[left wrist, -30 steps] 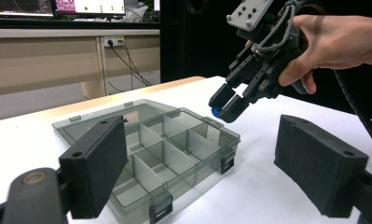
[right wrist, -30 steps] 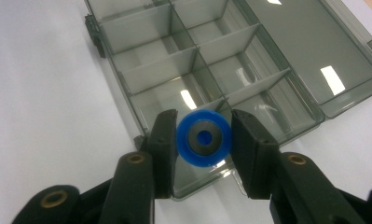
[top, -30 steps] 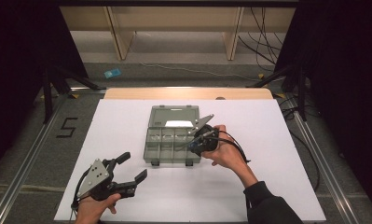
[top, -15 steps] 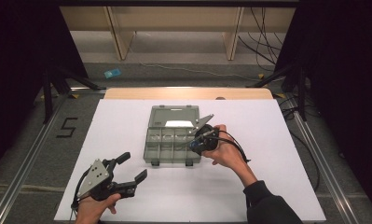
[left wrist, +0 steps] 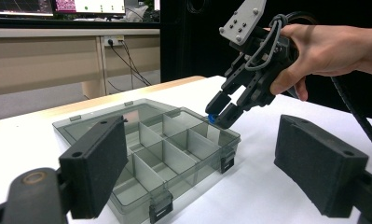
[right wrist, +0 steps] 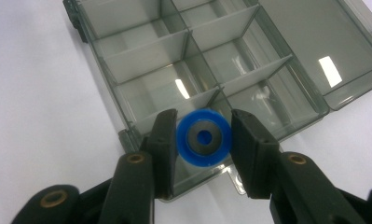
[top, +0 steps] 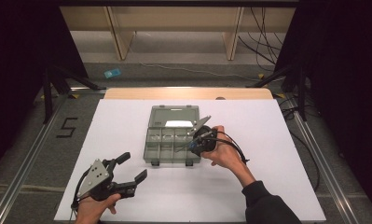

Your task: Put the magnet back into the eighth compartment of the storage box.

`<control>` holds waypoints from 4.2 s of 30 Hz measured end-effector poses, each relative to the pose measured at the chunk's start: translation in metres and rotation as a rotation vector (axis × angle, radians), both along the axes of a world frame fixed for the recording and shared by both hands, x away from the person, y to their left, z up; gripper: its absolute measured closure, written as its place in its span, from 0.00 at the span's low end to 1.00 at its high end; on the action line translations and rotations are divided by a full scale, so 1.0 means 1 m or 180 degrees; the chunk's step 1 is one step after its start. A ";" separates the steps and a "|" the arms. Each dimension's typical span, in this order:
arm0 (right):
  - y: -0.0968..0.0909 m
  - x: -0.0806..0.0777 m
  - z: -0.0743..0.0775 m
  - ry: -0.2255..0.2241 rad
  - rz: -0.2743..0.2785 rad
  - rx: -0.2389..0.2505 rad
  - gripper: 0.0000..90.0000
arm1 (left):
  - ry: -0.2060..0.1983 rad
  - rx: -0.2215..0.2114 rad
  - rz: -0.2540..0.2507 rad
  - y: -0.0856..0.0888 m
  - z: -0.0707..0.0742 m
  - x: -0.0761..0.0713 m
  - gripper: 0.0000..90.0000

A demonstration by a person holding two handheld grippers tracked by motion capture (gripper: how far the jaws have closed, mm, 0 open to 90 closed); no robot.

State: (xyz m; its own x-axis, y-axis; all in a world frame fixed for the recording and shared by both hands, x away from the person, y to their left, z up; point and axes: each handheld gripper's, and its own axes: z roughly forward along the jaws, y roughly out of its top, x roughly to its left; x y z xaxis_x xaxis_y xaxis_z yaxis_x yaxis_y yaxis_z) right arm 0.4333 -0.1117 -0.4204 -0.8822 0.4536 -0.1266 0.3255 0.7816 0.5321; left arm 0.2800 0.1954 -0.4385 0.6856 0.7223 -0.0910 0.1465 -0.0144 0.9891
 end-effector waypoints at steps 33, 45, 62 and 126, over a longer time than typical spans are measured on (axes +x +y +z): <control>0.003 0.003 -0.005 0.0012 -0.0084 -0.0024 0.59 | 0.0004 0.0003 0.0002 0.000 0.000 0.000 0.18; 0.002 0.000 0.002 -0.0063 -0.0157 0.0175 0.46 | -0.0001 0.0004 0.0003 0.001 0.000 0.000 0.18; 0.003 -0.010 0.014 -0.0078 -0.0204 0.0396 0.38 | -0.0002 -0.0004 -0.0003 0.001 0.000 0.000 0.18; -0.012 -0.042 0.042 -0.0407 -0.0118 0.0743 0.33 | 0.0008 -0.0001 0.0005 0.001 0.000 0.001 0.18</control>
State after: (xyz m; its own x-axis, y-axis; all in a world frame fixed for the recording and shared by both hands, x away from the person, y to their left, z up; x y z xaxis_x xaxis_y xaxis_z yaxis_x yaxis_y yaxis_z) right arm 0.3915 -0.1238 -0.3789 -0.8479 0.5154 -0.1243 0.2702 0.6218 0.7351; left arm 0.2805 0.1964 -0.4381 0.6841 0.7234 -0.0930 0.1489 -0.0138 0.9888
